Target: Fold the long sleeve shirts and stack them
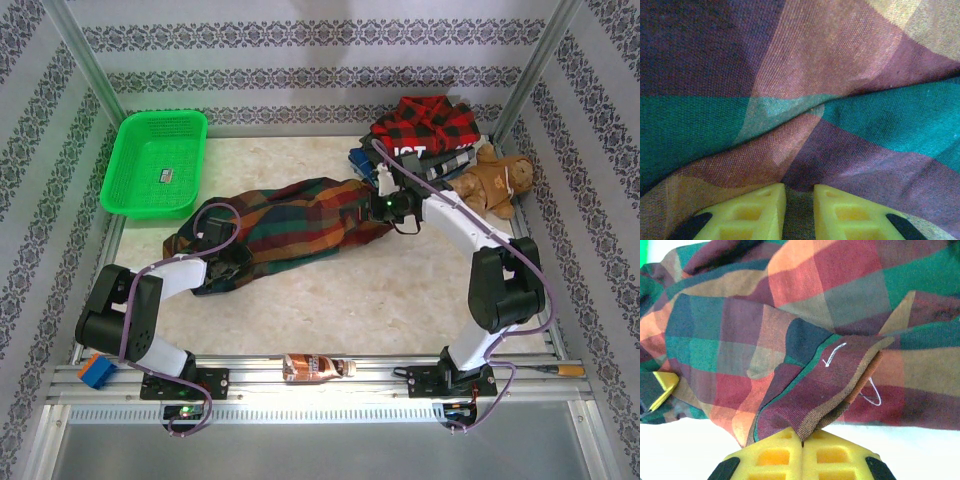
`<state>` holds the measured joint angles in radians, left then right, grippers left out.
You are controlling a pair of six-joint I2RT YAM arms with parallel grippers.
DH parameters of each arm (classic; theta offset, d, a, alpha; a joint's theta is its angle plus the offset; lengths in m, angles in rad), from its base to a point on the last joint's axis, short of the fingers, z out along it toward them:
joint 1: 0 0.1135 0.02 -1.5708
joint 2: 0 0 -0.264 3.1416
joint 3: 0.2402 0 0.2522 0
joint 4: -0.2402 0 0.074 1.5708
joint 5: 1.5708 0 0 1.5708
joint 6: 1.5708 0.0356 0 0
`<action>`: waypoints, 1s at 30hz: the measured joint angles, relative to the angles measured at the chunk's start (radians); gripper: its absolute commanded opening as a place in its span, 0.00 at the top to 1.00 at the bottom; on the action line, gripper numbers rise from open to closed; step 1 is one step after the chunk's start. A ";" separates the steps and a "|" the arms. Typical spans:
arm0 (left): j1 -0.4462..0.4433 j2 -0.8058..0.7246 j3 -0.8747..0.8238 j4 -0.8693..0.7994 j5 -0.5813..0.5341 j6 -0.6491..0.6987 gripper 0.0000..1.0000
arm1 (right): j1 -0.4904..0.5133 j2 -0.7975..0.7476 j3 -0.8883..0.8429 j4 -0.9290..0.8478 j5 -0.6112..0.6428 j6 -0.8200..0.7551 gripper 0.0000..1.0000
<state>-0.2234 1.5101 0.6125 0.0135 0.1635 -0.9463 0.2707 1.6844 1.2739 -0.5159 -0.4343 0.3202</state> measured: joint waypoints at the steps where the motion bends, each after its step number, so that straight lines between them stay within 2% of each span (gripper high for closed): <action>1: 0.000 0.000 -0.001 0.000 0.000 0.000 0.76 | 0.000 0.000 0.011 -0.006 0.000 -0.011 1.00; 9: 0.000 -0.016 -0.019 0.002 -0.004 -0.007 0.76 | -0.036 0.047 0.046 -0.023 -0.001 -0.085 1.00; 18: 0.000 -0.018 -0.022 0.003 -0.006 -0.019 0.77 | -0.090 0.222 0.043 -0.027 0.003 -0.116 1.00; 30: 0.000 -0.027 -0.026 -0.001 -0.007 -0.021 0.77 | -0.118 0.234 -0.012 -0.037 0.022 -0.107 1.00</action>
<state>-0.2234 1.4834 0.5869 0.0124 0.1562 -0.9668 0.1524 1.9186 1.2617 -0.5533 -0.4126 0.2134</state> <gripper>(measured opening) 0.234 0.053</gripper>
